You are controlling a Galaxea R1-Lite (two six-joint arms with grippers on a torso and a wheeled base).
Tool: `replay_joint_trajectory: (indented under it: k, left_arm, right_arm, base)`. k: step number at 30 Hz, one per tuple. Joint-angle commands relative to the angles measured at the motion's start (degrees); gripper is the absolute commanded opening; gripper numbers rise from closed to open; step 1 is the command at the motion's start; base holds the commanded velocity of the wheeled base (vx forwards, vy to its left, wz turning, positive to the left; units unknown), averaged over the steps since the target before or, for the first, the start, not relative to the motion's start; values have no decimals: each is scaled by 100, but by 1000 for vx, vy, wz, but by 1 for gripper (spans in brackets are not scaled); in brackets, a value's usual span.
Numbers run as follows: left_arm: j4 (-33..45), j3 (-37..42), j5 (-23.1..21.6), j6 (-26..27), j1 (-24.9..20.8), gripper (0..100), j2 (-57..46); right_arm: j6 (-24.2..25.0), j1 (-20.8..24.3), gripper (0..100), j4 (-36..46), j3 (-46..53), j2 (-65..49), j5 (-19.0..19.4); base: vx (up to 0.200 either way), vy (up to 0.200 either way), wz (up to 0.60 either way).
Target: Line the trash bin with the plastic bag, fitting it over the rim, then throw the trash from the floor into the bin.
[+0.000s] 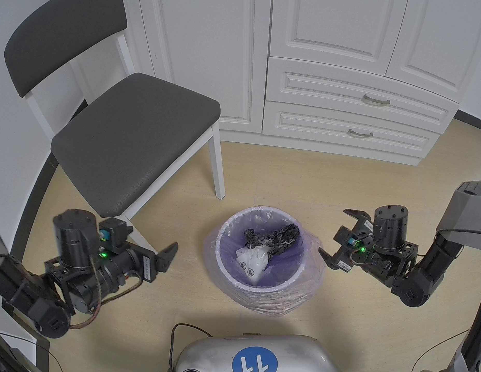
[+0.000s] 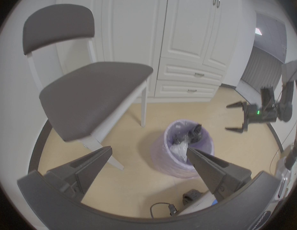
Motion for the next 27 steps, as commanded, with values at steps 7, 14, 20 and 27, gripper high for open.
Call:
replay_joint_trajectory:
  k: [7, 14, 20, 27]
  left_arm:
    - [-461, -730, 166, 229, -4, 100, 2716]
    - [-443, -1917, 166, 308, 207, 100, 3788]
    - [-206, -3332, 166, 414, 356, 100, 4711]
    - [409, -4457, 166, 431, 488, 100, 5098]
  right_arm:
    - [1944, -337, 100, -67, 212, 192, -43]
    - [2445, -258, 100, -665, 159, 613, -43]
    - [2621, -258, 100, -1210, 89, 1141, -43]
    - [2621, -249, 100, -1693, -324, 1589, -43]
  base:
    - [0, 0, 0]
    - [0, 0, 0]
    - [0, 0, 0]
    - [0, 0, 0]
